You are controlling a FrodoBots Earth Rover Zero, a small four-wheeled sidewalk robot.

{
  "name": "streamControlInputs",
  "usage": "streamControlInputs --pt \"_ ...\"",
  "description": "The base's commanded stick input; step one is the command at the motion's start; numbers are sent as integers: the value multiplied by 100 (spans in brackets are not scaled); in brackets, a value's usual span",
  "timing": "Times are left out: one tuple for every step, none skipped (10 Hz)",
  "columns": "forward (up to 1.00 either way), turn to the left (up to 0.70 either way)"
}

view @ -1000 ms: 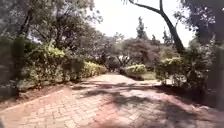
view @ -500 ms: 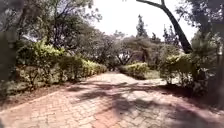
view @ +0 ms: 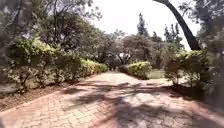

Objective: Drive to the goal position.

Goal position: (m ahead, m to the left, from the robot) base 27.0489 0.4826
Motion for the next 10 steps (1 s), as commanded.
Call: streamControlInputs --pt "70 0" --pt "70 0" --pt "70 0" --pt "70 0" --pt "70 0" --pt "70 0" --pt "70 0" --pt "70 0" --pt "70 0" --pt "70 0"
